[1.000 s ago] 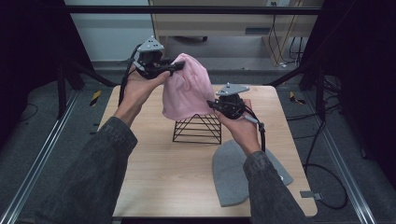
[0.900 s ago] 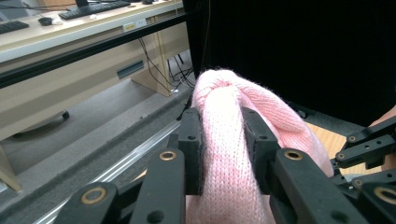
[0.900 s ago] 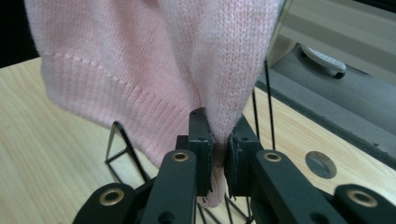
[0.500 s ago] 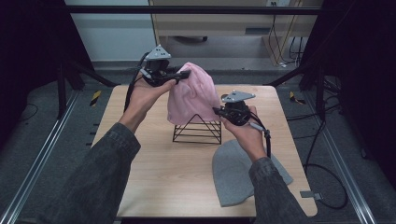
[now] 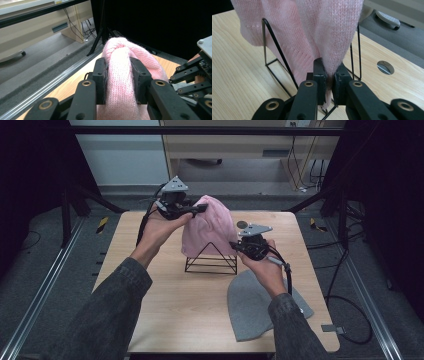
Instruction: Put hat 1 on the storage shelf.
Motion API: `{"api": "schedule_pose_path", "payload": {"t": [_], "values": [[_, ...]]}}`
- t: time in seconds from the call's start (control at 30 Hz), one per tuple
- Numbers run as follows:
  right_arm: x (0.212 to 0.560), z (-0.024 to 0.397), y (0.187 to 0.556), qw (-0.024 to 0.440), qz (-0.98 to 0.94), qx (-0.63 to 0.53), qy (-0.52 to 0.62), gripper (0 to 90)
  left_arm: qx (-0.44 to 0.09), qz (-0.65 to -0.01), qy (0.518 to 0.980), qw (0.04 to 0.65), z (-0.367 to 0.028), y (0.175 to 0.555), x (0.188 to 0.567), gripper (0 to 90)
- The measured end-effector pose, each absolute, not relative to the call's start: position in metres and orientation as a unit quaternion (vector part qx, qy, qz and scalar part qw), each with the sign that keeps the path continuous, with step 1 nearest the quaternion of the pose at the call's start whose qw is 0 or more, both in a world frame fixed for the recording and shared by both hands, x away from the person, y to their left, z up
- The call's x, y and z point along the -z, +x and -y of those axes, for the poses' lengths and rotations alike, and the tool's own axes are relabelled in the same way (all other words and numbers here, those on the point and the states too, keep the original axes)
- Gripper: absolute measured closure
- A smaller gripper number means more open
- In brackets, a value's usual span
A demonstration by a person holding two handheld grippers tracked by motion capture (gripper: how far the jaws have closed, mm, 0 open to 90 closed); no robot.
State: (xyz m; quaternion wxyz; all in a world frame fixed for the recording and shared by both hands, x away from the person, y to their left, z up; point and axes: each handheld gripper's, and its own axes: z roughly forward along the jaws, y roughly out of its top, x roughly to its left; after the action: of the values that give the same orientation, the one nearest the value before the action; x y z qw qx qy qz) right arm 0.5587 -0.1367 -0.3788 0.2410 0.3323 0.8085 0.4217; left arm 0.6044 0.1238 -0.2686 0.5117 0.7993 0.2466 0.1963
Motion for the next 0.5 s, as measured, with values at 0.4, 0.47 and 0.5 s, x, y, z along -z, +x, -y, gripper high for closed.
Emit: {"api": "schedule_pose_path", "payload": {"t": [0.4,0.47,0.5], "values": [[0.392,0.14,0.558,0.227,-0.811,-0.417,0.341,82.8,-0.193,-0.238,0.808,0.504,-0.122,0.599,0.283,68.5],[0.394,0.14,0.558,0.226,-0.812,-0.415,0.341,82.8,-0.192,-0.235,0.808,0.504,-0.121,0.598,0.283,68.4],[0.395,0.14,0.558,0.225,-0.812,-0.415,0.342,82.8,-0.192,-0.234,0.809,0.503,-0.121,0.598,0.284,68.5]]}}
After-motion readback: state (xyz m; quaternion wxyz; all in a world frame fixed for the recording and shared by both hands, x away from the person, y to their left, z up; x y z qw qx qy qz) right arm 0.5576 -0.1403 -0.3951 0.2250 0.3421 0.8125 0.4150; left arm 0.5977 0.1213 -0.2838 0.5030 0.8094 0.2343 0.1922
